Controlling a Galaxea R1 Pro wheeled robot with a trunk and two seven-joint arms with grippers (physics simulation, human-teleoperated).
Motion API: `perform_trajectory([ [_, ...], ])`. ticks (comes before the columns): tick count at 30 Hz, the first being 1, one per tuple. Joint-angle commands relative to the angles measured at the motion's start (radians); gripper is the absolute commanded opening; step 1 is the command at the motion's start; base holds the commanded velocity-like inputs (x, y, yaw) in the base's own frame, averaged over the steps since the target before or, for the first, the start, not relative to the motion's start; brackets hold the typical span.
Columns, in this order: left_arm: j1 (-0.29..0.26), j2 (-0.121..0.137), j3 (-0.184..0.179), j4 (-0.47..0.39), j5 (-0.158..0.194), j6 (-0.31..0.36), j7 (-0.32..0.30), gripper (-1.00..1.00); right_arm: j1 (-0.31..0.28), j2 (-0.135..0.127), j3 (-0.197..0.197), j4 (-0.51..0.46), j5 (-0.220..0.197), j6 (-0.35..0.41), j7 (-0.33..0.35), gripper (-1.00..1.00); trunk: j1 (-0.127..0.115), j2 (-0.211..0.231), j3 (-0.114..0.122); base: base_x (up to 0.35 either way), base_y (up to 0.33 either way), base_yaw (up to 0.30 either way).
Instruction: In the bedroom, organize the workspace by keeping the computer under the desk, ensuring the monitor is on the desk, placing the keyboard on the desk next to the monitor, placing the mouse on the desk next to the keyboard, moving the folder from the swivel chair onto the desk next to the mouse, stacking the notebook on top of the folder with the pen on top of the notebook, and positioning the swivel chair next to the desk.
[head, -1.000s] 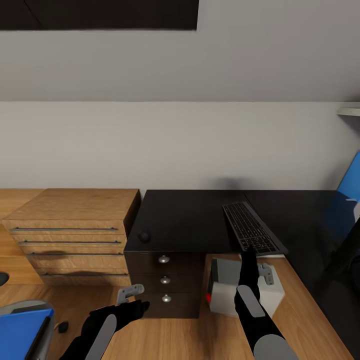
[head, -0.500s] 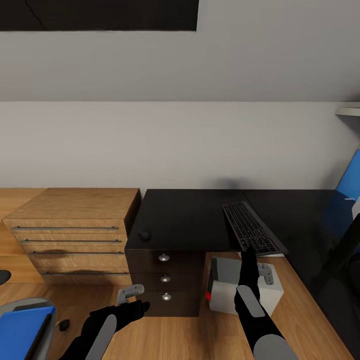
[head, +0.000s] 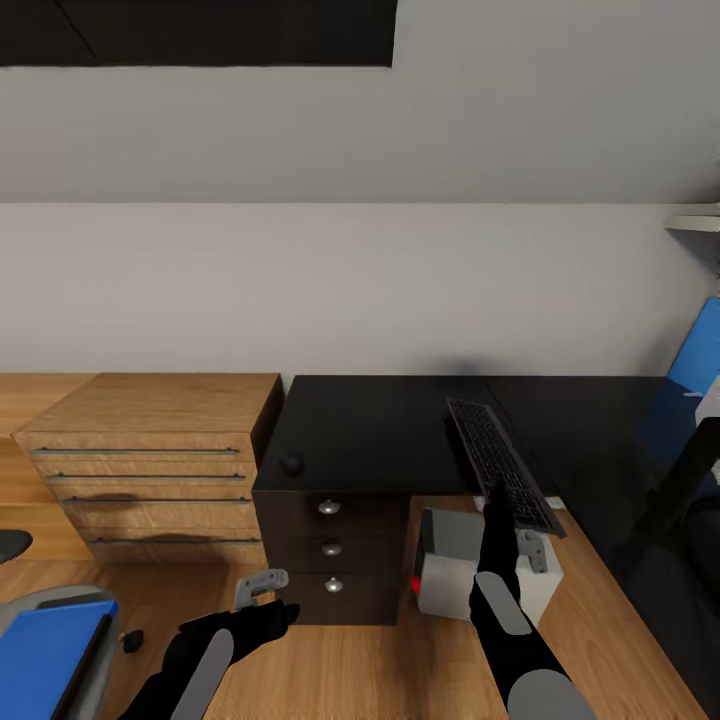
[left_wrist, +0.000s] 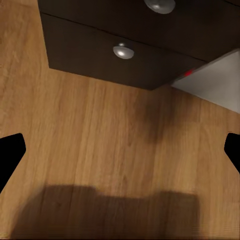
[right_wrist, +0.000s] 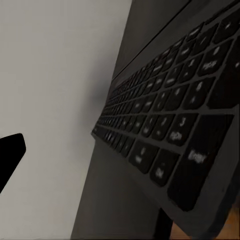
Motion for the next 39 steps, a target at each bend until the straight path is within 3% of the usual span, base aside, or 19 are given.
perform_trajectory([
  [1,-0.001,0.0,-0.001,-0.001,0.011,0.003,0.009,1.0,-0.001,0.0,-0.002,0.0,-0.01,0.001,0.009,1.0,-0.001,-0.001,-0.001,-0.316,0.0,0.0],
  [27,-0.001,0.0,-0.002,0.014,0.01,0.002,0.01,1.0,-0.001,-0.001,0.0,0.004,-0.01,0.005,0.009,1.0,-0.001,-0.001,-0.001,-0.318,0.0,0.0],
  [35,-0.001,-0.001,-0.006,0.038,0.008,0.0,0.013,1.0,-0.001,0.0,0.002,0.025,-0.008,0.009,0.007,1.0,-0.001,-0.001,-0.001,-0.1,0.0,0.0],
  [39,-0.001,-0.001,-0.006,0.041,0.004,-0.001,0.017,1.0,-0.001,0.0,0.003,0.032,-0.007,0.009,-0.007,1.0,-0.016,0.027,0.012,-0.02,0.0,0.0],
])
